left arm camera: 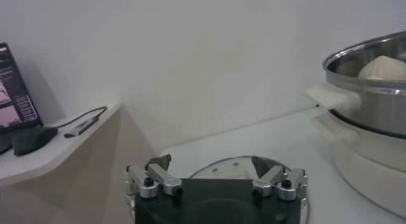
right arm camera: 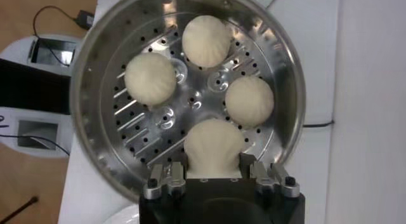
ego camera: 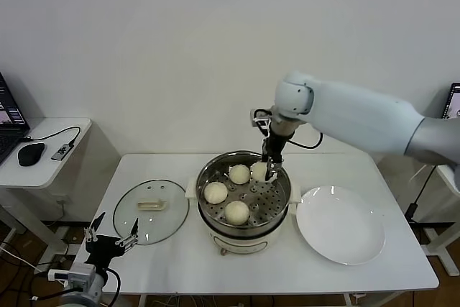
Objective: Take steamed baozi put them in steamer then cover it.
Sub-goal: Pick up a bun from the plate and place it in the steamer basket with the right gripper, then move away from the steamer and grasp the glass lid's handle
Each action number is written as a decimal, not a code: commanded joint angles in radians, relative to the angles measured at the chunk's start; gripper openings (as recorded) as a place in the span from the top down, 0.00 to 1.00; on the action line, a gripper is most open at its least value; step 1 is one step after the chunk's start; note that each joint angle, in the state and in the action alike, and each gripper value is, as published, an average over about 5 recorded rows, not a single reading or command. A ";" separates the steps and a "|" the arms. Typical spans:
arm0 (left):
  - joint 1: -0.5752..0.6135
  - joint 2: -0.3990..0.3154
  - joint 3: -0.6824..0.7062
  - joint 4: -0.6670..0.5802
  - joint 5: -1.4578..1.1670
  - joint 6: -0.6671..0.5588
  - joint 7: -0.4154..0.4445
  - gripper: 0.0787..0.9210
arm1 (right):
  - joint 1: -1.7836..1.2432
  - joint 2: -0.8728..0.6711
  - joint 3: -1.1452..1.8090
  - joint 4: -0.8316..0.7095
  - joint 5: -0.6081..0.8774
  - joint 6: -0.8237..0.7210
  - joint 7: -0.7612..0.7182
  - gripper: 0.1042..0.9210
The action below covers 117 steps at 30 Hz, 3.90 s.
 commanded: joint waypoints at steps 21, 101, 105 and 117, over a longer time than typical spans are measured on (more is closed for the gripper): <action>-0.007 -0.012 0.020 0.013 0.008 0.001 0.001 0.12 | -0.111 -0.021 0.029 0.030 -0.058 -0.045 0.052 0.37; -0.336 0.224 0.223 0.728 1.260 -0.527 -0.488 0.12 | -2.106 0.281 2.002 0.771 0.037 0.585 1.178 0.12; -0.351 0.223 0.226 0.722 1.240 -0.478 -0.409 0.12 | -2.108 0.287 2.001 0.771 0.024 0.586 1.173 0.12; -0.392 0.208 0.239 0.729 1.208 -0.399 -0.332 0.12 | -2.106 0.307 1.989 0.776 0.003 0.590 1.170 0.12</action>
